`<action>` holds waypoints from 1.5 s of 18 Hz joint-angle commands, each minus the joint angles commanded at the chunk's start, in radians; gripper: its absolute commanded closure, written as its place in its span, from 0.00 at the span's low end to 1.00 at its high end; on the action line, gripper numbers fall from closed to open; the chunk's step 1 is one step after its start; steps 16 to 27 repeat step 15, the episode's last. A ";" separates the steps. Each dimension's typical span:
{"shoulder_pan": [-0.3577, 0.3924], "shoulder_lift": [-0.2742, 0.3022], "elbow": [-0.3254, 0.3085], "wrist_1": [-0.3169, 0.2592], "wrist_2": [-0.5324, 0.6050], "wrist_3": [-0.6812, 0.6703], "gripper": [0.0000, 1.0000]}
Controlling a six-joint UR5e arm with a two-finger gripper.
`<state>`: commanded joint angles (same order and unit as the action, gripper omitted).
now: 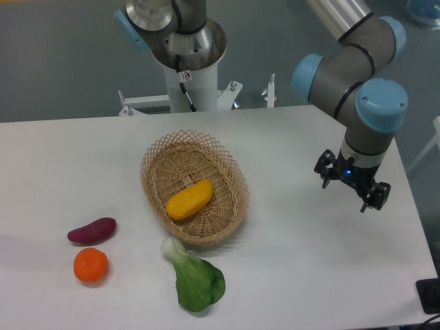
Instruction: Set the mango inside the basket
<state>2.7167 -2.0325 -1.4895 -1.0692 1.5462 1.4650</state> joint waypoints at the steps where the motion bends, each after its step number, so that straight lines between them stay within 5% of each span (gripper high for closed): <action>1: -0.002 0.000 -0.002 0.000 0.000 0.000 0.00; 27: -0.003 -0.008 -0.012 0.015 0.015 -0.002 0.00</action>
